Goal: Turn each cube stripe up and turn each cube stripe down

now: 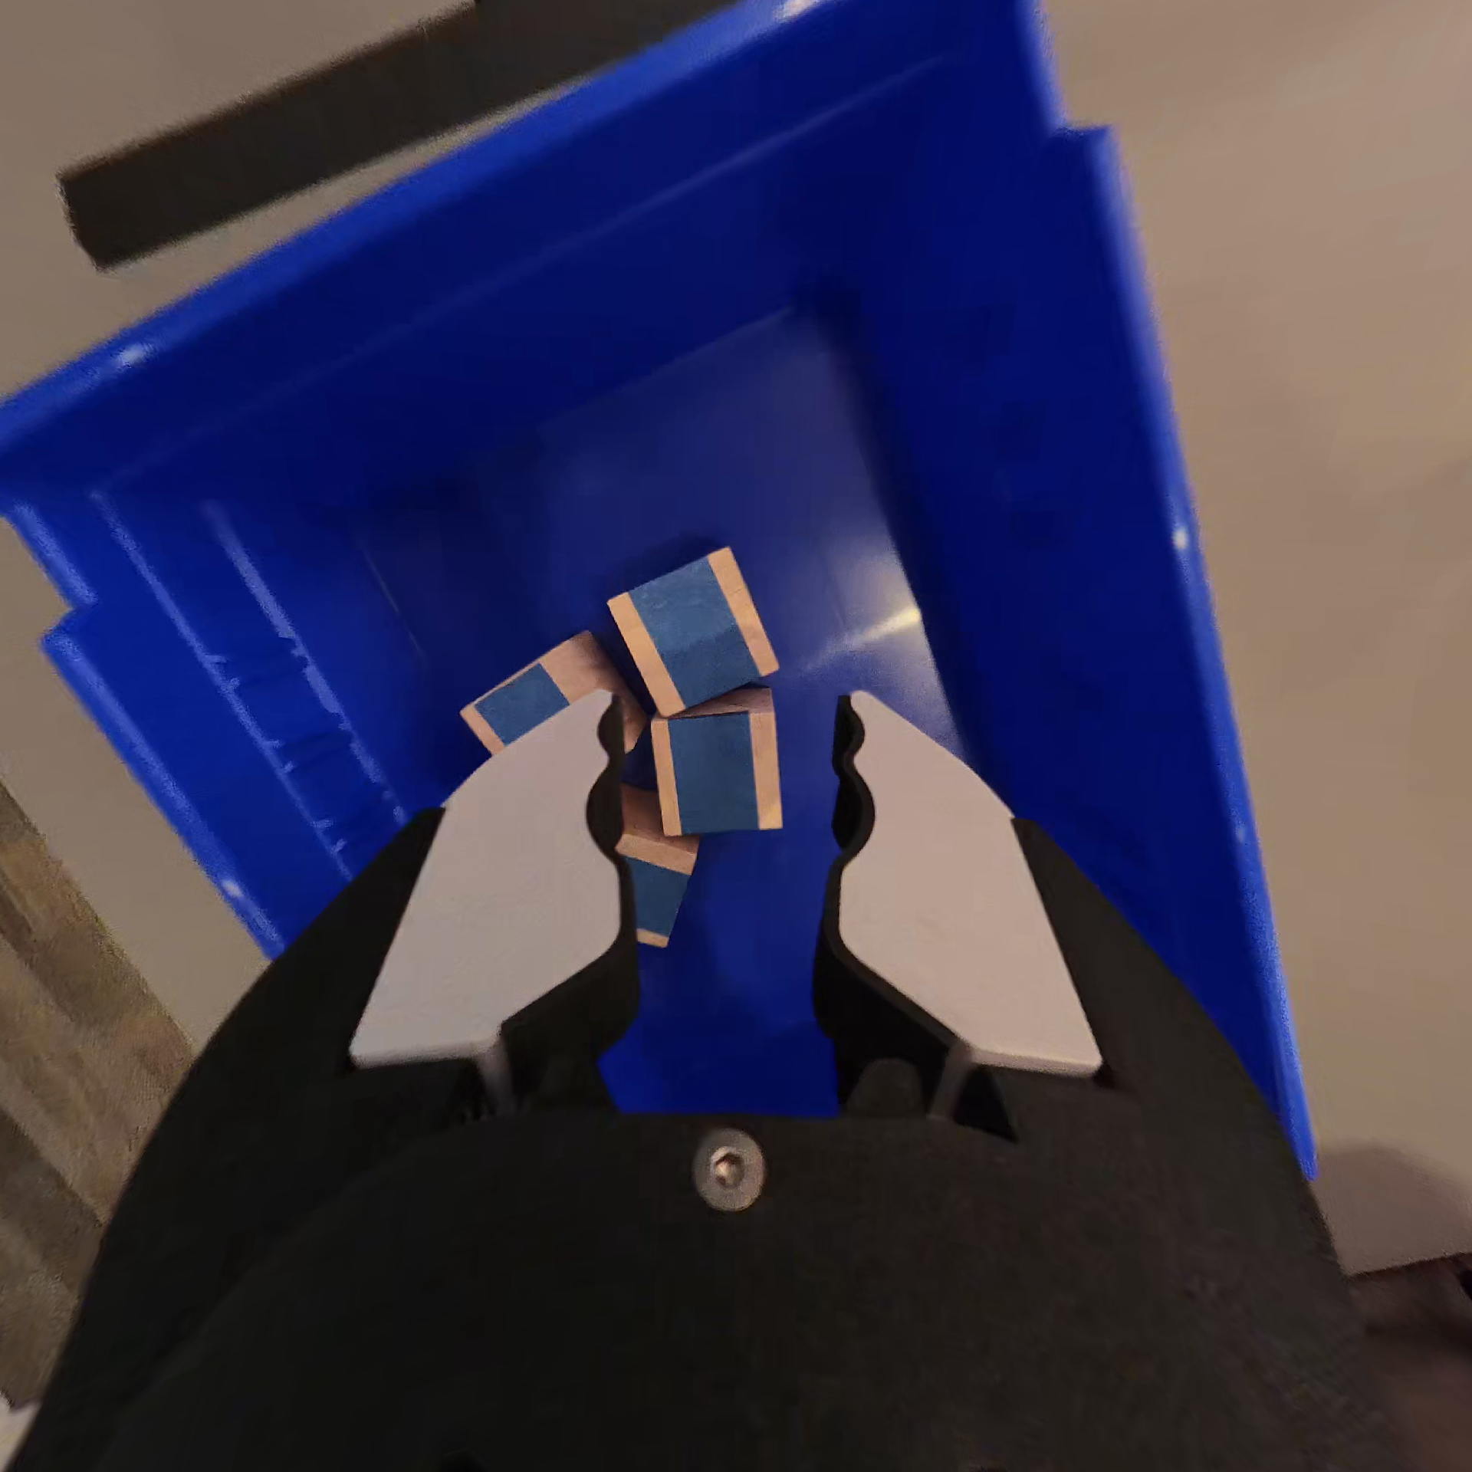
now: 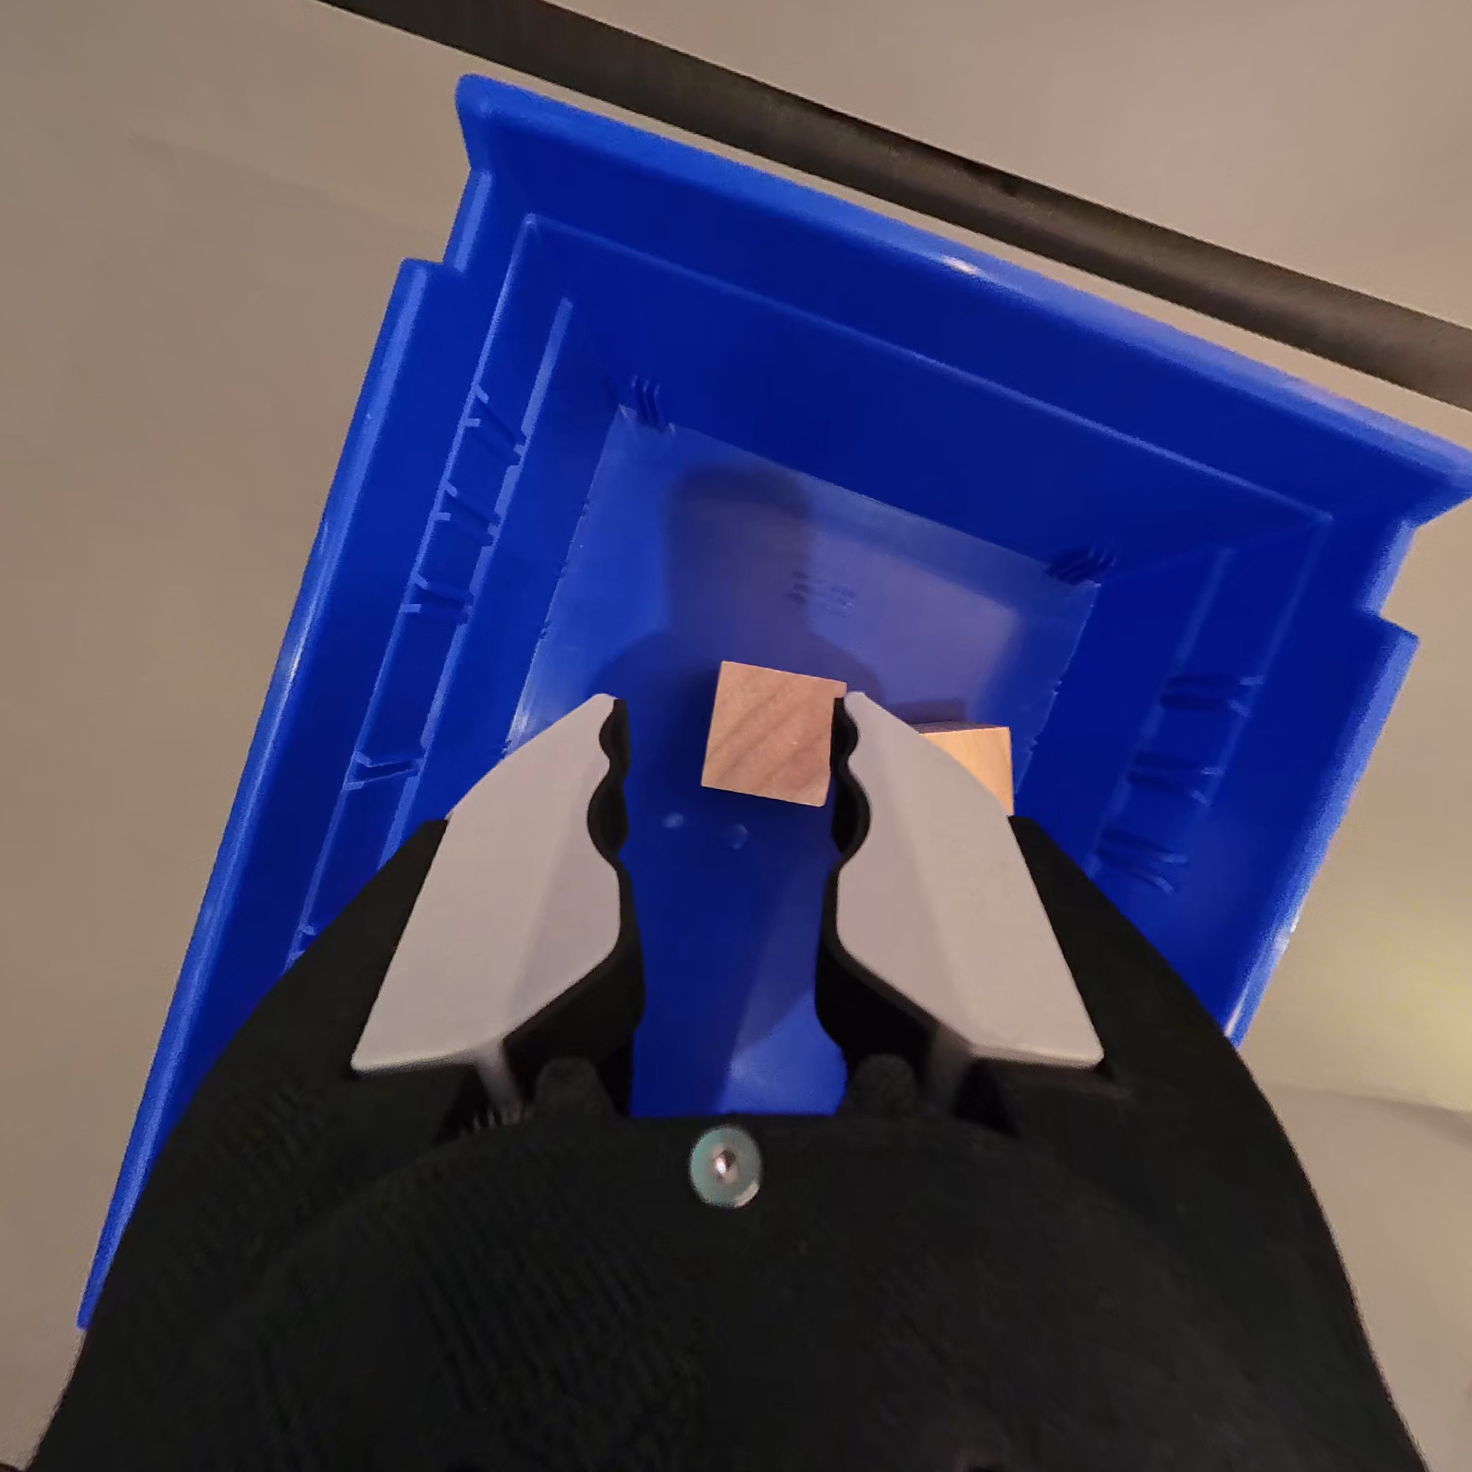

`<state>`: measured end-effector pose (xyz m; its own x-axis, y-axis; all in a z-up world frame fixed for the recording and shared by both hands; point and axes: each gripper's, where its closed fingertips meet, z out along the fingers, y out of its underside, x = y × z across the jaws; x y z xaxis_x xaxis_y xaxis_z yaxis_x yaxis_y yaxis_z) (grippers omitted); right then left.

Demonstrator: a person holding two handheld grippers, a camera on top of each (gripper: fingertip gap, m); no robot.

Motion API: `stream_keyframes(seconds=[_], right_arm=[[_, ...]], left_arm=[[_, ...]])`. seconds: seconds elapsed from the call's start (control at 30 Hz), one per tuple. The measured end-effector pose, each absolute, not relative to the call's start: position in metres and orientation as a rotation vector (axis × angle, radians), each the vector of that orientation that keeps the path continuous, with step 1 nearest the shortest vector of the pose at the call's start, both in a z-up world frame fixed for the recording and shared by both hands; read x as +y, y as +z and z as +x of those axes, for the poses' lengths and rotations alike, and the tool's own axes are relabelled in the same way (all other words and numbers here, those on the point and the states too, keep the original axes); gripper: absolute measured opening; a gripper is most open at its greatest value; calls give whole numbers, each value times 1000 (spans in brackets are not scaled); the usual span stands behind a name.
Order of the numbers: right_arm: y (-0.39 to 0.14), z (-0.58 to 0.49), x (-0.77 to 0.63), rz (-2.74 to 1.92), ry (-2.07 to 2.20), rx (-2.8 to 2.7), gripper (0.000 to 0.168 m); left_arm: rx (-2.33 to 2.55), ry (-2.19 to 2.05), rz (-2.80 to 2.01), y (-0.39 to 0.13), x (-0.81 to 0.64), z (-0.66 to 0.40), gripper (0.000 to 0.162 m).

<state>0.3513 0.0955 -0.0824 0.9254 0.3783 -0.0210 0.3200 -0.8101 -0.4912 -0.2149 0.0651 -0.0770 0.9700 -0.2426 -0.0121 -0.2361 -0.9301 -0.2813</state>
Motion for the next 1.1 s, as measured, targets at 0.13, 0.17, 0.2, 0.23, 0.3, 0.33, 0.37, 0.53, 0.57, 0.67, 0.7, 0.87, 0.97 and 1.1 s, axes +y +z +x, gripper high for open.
stream_keyframes(seconds=[0.13, 0.17, 0.2, 0.23, 0.3, 0.33, 0.37, 0.53, 0.57, 0.67, 0.7, 0.87, 0.97, 1.1], right_arm=[[-81, 351, 95, -2585, 148, -521, 51], [-82, 350, 95, -2586, 148, -525, 51], [-82, 350, 95, -2588, 146, -528, 51], [-83, 350, 94, -2591, 144, -532, 51], [-84, 350, 94, -2597, 136, -542, 51], [-85, 350, 93, -2600, 131, -547, 51], [-85, 350, 93, -2603, 128, -554, 51], [-88, 348, 92, -2612, 115, -583, 51], [-88, 348, 92, -2614, 115, -585, 52], [-90, 348, 91, -2624, 108, -595, 52], [-91, 348, 91, -2625, 105, -599, 52], [-91, 347, 90, -2627, 96, -612, 52], [-93, 347, 89, -2633, 91, -622, 52], [-95, 346, 89, -2637, 77, -641, 52]], left_arm=[[296, 21, -2904, -96, 70, -220, 53], [282, 32, -2909, -98, 72, -220, 54], [281, 58, -2904, -100, 74, -221, 54], [274, 87, -2908, -102, 76, -223, 55], [257, 106, -2916, -106, 78, -225, 55], [248, 102, -2919, -108, 79, -225, 55], [237, 100, -2929, -111, 79, -226, 55], [205, 42, -2951, -119, 81, -225, 54], [198, 42, -2954, -120, 81, -225, 54], [191, 40, -2964, -123, 82, -223, 51], [192, 45, -2967, -124, 82, -223, 51], [179, 78, -3009, -132, 80, -224, 52], [179, 95, -3024, -135, 79, -225, 51], [206, 121, -3033, -137, 78, -225, 50]])
